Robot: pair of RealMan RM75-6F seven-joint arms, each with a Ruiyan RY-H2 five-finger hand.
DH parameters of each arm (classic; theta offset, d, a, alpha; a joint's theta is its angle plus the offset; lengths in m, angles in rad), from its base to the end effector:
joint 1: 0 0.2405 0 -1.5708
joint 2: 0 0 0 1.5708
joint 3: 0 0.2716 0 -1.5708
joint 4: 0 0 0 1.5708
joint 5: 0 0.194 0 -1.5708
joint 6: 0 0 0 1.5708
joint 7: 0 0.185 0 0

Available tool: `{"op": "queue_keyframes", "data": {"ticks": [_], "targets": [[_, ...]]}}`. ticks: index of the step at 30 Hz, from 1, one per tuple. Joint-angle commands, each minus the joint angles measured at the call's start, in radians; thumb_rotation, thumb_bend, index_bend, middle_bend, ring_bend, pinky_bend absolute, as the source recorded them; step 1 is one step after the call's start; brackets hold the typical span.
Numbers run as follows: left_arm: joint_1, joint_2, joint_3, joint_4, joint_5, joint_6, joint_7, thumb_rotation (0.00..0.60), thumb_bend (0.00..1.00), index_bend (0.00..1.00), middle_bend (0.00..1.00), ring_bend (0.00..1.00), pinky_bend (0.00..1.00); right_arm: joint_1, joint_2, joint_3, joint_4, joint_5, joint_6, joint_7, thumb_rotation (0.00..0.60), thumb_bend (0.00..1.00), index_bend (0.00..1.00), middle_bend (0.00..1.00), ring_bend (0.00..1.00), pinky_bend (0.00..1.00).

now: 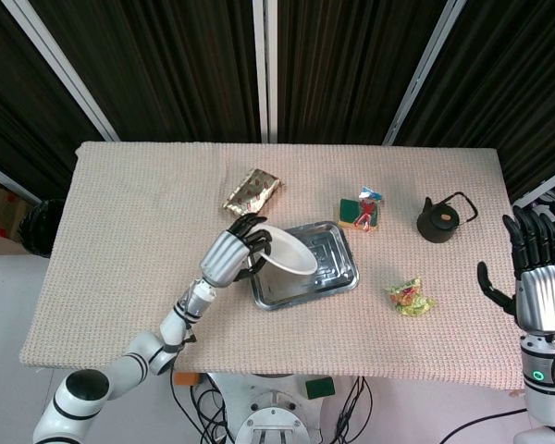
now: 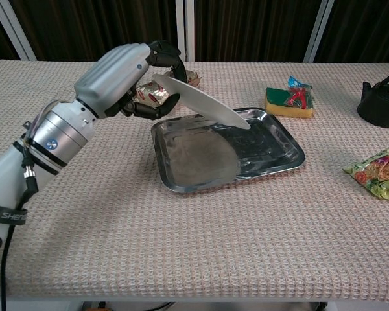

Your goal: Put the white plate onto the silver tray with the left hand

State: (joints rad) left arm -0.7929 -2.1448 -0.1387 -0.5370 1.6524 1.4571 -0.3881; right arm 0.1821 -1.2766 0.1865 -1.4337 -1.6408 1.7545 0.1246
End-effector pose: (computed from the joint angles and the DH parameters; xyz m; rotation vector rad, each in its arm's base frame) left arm -0.0863 0.3704 -0.0840 -1.7579 -0.6998 -1.6658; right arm -0.2621 -0.2598 0.2033 1.2642 -0.5689 1.3769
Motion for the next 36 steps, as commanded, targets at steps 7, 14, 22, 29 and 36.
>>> {"op": "queue_keyframes", "data": {"ticks": [7,14,22,29,36], "targets": [[-0.065,-0.107,0.009,0.148,-0.022,-0.071,-0.087,0.6,0.56,0.84,0.42,0.18,0.18,-0.005,0.011,0.005,-0.01,0.003,0.007,-0.002,0.6,0.42,0.0,0.0,0.0,0.0],[-0.073,-0.124,0.034,0.194,-0.028,-0.112,-0.108,0.6,0.55,0.84,0.42,0.18,0.18,-0.01,0.017,0.007,-0.008,0.012,0.006,0.007,0.6,0.42,0.0,0.0,0.0,0.0],[-0.073,-0.115,0.078,0.221,-0.013,-0.132,-0.088,0.6,0.54,0.83,0.42,0.18,0.18,-0.011,0.009,0.007,0.007,0.016,0.005,0.022,0.6,0.42,0.0,0.0,0.0,0.0],[-0.077,-0.098,0.095,0.205,-0.01,-0.139,-0.062,0.6,0.53,0.83,0.42,0.18,0.18,-0.012,0.008,0.006,0.011,0.013,0.007,0.025,0.6,0.42,0.0,0.0,0.0,0.0],[-0.07,-0.068,0.132,0.182,0.006,-0.172,-0.029,0.6,0.53,0.81,0.42,0.18,0.18,-0.012,0.007,0.006,0.011,0.015,0.006,0.026,0.6,0.42,0.0,0.0,0.0,0.0]]}}
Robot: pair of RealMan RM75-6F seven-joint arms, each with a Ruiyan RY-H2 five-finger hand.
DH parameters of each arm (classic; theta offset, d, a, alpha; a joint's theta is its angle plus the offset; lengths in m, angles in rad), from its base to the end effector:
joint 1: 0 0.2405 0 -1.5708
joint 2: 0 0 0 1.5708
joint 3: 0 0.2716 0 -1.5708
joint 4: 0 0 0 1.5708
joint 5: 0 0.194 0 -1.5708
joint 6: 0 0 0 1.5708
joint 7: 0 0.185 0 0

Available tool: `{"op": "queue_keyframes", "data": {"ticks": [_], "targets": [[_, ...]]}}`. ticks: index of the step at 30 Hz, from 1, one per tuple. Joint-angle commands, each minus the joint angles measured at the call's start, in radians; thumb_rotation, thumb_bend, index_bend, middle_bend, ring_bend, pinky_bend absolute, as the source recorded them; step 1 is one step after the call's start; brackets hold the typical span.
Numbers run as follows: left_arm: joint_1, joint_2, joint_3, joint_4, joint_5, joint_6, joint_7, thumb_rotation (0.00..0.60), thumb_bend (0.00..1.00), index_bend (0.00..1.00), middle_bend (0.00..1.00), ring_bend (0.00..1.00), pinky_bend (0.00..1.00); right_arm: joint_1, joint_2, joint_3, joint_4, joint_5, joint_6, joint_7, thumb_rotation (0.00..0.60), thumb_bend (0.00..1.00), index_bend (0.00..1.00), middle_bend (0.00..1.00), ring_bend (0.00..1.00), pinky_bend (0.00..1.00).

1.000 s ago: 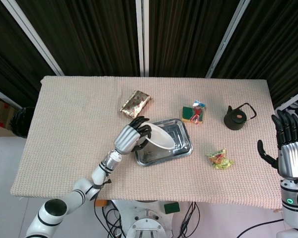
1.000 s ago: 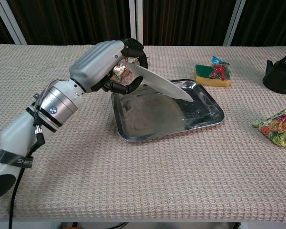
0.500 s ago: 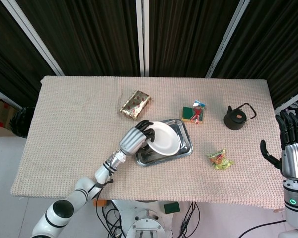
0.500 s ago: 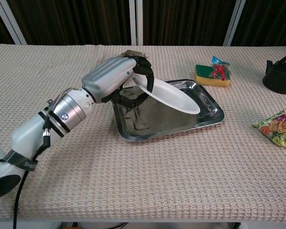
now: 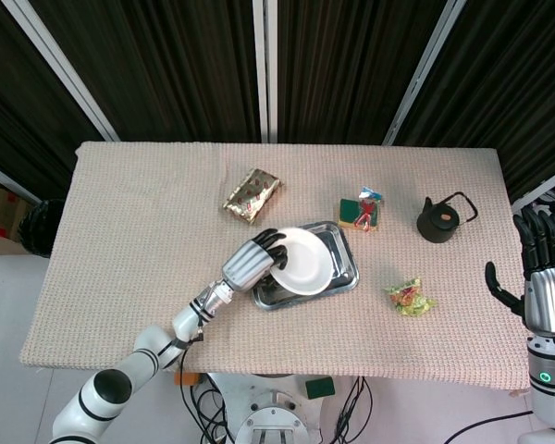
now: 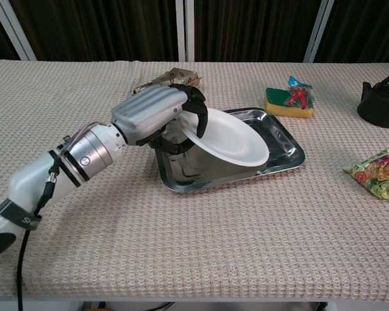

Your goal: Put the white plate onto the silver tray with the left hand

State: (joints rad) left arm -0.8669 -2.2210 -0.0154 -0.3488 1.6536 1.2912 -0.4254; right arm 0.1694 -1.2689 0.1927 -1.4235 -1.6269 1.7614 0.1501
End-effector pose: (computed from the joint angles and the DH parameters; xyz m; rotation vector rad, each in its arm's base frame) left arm -0.0826 0.3734 -0.1358 -2.0238 -0.6593 -1.4387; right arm -0.2684 -0.2573 0.2096 1.2415 -0.5754 1.3746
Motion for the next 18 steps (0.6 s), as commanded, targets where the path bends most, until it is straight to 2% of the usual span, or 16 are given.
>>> {"op": "queue_keyframes", "data": {"ticks": [1,13,18], "targets": [[0.005,0.012,0.012,-0.009,0.006,-0.009,0.012,0.6,0.53,0.8,0.42,0.18,0.18,0.001,-0.001,0.0,0.001,0.001,-0.002,0.0,0.6,0.42,0.0,0.0,0.0,0.0],[0.005,0.033,0.039,-0.035,0.019,-0.018,0.032,0.6,0.52,0.69,0.4,0.18,0.18,0.005,-0.006,0.001,0.003,-0.001,-0.005,0.0,0.6,0.42,0.0,0.0,0.0,0.0],[0.003,0.037,0.051,-0.035,0.028,-0.019,0.035,0.6,0.51,0.54,0.39,0.18,0.18,0.004,-0.005,0.001,0.001,0.001,-0.006,0.001,0.6,0.42,0.0,0.0,0.0,0.0]]}}
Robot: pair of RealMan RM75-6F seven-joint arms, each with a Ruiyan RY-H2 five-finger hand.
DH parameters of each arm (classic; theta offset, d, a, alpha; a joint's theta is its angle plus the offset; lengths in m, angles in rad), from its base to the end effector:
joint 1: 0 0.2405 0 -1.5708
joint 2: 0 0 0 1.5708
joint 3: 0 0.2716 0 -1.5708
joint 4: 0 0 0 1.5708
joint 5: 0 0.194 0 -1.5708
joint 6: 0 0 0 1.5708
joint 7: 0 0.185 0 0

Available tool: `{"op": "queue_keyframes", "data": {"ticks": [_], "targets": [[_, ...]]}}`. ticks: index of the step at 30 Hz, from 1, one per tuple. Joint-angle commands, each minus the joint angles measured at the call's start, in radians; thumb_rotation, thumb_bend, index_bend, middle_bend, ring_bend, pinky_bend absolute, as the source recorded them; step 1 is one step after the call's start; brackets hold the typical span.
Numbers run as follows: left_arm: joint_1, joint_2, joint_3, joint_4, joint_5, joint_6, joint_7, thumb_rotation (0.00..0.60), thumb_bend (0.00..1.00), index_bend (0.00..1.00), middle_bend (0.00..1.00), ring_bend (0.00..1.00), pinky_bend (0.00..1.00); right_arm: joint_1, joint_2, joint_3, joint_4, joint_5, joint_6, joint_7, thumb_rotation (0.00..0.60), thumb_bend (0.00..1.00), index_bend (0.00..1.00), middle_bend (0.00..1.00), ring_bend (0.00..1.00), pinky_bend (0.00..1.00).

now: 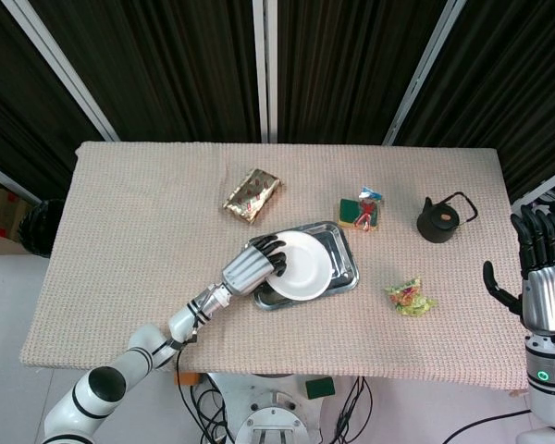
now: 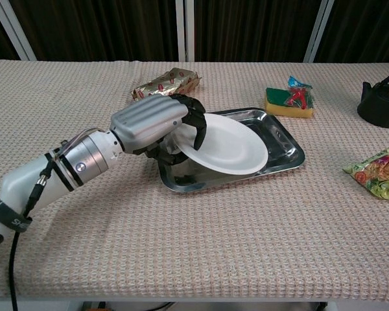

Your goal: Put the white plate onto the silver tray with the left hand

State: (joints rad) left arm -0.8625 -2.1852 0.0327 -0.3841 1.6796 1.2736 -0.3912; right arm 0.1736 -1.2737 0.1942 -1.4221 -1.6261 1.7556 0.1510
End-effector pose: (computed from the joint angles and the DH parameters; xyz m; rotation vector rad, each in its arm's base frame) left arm -0.0884 0.3678 -0.1398 -2.1101 -0.6000 -1.3789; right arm -0.2677 -0.2591 0.2077 1.2433 -0.5802 1.3777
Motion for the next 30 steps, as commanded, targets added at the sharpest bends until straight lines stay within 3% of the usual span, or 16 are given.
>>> {"op": "queue_keyframes", "data": {"ticks": [1,7,10,17,30], "targets": [[-0.002,0.002,0.005,0.0,0.003,-0.004,0.001,0.6,0.5,0.49,0.38,0.18,0.18,0.0,0.0,0.0,0.0,0.001,-0.001,0.001,0.6,0.42,0.0,0.0,0.0,0.0],[-0.004,0.008,0.018,0.0,0.011,-0.016,0.012,0.6,0.39,0.18,0.35,0.17,0.18,-0.001,0.0,0.0,0.001,0.002,0.0,0.003,0.6,0.42,0.0,0.0,0.0,0.0],[-0.005,0.009,0.02,-0.002,0.012,-0.018,0.018,0.6,0.31,0.09,0.34,0.17,0.18,-0.001,0.0,0.0,0.001,0.0,0.001,0.004,0.6,0.42,0.0,0.0,0.0,0.0],[-0.005,0.013,0.021,-0.007,0.013,-0.01,0.029,0.6,0.17,0.01,0.31,0.16,0.17,-0.002,0.0,0.0,0.001,0.0,0.003,0.004,0.6,0.42,0.0,0.0,0.0,0.0],[0.003,0.058,0.004,-0.056,-0.004,0.004,0.083,0.6,0.14,0.0,0.18,0.08,0.16,0.001,-0.004,-0.001,0.0,-0.006,0.002,-0.004,0.6,0.43,0.0,0.0,0.0,0.0]]}}
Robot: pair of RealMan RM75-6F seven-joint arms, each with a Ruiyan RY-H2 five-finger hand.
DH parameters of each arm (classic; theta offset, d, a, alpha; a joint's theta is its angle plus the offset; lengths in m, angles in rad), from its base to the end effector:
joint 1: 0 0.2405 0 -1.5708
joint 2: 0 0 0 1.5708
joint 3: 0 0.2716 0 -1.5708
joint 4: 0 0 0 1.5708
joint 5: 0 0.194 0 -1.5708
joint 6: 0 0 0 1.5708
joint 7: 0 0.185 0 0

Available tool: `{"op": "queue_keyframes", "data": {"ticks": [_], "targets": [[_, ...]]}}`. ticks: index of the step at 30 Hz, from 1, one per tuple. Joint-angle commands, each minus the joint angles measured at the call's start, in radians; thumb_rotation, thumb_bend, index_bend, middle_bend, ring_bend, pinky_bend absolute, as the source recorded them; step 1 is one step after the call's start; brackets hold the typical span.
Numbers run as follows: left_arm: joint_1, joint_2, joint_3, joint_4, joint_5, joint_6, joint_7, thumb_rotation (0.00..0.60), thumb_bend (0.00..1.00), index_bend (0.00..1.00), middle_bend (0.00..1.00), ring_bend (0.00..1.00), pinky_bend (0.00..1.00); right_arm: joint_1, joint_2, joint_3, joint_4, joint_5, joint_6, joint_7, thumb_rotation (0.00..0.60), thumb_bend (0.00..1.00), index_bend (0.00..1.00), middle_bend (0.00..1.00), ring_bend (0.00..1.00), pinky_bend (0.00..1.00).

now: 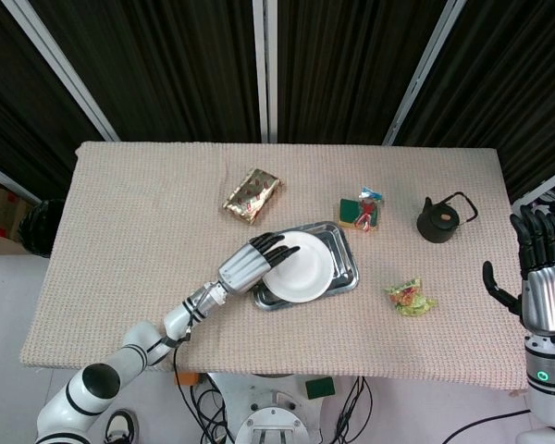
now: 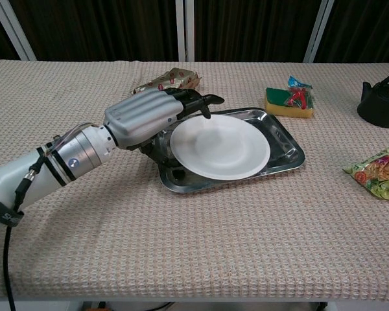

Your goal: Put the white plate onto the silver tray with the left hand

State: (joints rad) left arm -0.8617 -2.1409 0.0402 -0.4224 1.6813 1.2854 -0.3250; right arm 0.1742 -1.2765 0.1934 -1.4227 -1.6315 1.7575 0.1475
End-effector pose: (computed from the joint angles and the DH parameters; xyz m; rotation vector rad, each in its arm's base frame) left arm -0.0932 0.3720 -0.1287 -2.1132 -0.5114 -1.3464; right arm -0.2665 -0.2588 0.2065 1.2465 -0.5773 1.3811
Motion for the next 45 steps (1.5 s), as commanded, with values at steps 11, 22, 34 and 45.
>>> {"op": "queue_keyframes", "data": {"ticks": [11,22,34,45], "targets": [[0.014,0.107,-0.033,-0.166,-0.038,-0.031,0.104,0.6,0.0,0.0,0.1,0.02,0.14,0.001,-0.001,-0.003,-0.014,-0.013,0.006,-0.012,0.6,0.42,0.0,0.0,0.0,0.0],[0.034,0.184,-0.049,-0.285,-0.035,0.01,0.201,0.6,0.0,0.0,0.04,0.0,0.12,-0.002,0.005,-0.005,-0.028,-0.02,0.013,-0.019,0.6,0.43,0.0,0.0,0.0,0.0],[0.218,0.486,-0.063,-0.661,-0.138,0.101,0.391,0.6,0.0,0.0,0.04,0.0,0.12,-0.024,0.011,-0.037,0.001,0.016,-0.033,-0.028,0.6,0.43,0.0,0.0,0.0,0.0],[0.522,0.838,0.048,-1.006,-0.295,0.174,0.408,0.576,0.0,0.02,0.05,0.0,0.13,-0.087,0.18,-0.128,-0.146,0.29,-0.343,-0.298,0.6,0.37,0.0,0.0,0.0,0.0]]}}
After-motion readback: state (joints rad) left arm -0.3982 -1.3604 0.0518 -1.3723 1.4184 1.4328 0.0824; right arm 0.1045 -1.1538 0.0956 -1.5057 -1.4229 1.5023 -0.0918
